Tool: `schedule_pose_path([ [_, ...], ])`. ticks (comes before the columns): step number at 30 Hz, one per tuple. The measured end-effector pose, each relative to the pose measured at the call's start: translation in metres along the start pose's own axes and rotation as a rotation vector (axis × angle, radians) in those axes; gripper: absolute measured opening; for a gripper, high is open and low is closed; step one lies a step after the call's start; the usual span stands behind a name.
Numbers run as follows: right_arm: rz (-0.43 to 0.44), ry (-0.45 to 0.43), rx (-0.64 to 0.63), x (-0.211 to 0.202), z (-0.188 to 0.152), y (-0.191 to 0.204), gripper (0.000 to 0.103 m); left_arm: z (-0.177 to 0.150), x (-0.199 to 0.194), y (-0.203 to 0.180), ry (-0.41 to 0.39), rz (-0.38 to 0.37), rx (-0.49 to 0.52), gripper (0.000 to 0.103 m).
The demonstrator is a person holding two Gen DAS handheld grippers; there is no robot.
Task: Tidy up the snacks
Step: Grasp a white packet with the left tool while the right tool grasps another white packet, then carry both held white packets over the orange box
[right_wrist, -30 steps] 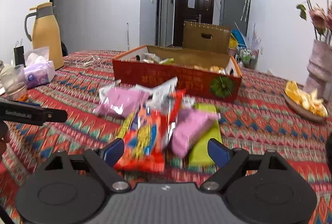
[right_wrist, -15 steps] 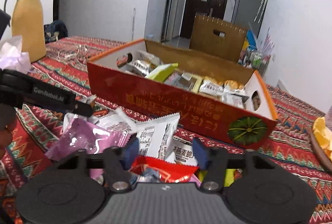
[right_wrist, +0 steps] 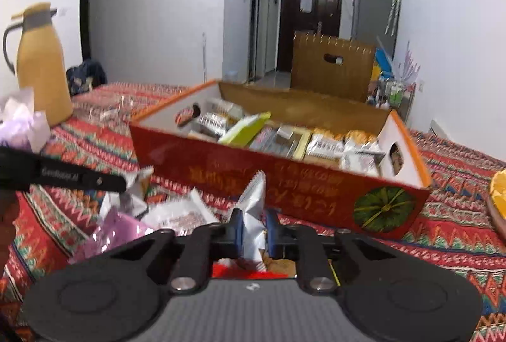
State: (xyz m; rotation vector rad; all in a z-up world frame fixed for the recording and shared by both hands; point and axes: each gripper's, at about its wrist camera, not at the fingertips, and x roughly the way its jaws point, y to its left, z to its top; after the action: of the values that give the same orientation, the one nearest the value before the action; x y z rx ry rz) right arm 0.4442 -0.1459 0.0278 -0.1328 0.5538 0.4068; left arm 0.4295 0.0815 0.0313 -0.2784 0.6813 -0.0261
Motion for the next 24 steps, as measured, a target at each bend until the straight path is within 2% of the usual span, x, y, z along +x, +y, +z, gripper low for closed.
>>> schedule_pose_path([
  [4,-0.022,-0.079,0.04,-0.023,0.007,-0.011,0.013,0.0,-0.018,0.003,-0.037,0.022,0.0,0.001],
  [6,-0.036,-0.122,0.054,-0.037,0.01,-0.015,0.013,0.0,-0.019,0.009,-0.022,0.065,-0.046,0.006],
  [7,-0.044,-0.141,0.054,-0.046,0.012,-0.018,0.013,0.001,-0.016,0.013,0.0,0.066,-0.082,0.018],
  [8,-0.049,-0.151,0.055,-0.051,0.012,-0.019,0.013,0.001,-0.012,0.015,0.026,0.048,-0.103,0.041],
  [9,-0.052,-0.16,0.06,-0.057,0.013,-0.022,0.013,0.001,-0.008,0.015,0.043,0.024,-0.122,0.053],
  [10,-0.05,-0.166,0.061,-0.064,0.012,-0.024,0.013,0.002,-0.003,0.013,0.054,-0.001,-0.13,0.071],
  [11,-0.054,-0.17,0.063,-0.067,0.012,-0.026,0.013,0.003,0.003,0.008,0.063,-0.022,-0.124,0.077],
  [15,-0.059,-0.175,0.072,-0.086,0.004,-0.031,0.013,0.006,0.032,-0.011,0.083,0.05,-0.077,0.075],
  [17,-0.055,-0.169,0.08,-0.096,-0.005,-0.035,0.013,0.004,0.037,-0.017,0.059,0.084,-0.036,0.046],
  [20,-0.057,-0.141,0.093,-0.105,-0.021,-0.039,0.013,0.004,0.04,-0.015,0.041,0.093,-0.044,0.039],
  [24,-0.061,-0.101,0.123,-0.118,-0.046,-0.043,0.013,0.004,0.022,-0.011,0.025,0.105,-0.057,0.038],
])
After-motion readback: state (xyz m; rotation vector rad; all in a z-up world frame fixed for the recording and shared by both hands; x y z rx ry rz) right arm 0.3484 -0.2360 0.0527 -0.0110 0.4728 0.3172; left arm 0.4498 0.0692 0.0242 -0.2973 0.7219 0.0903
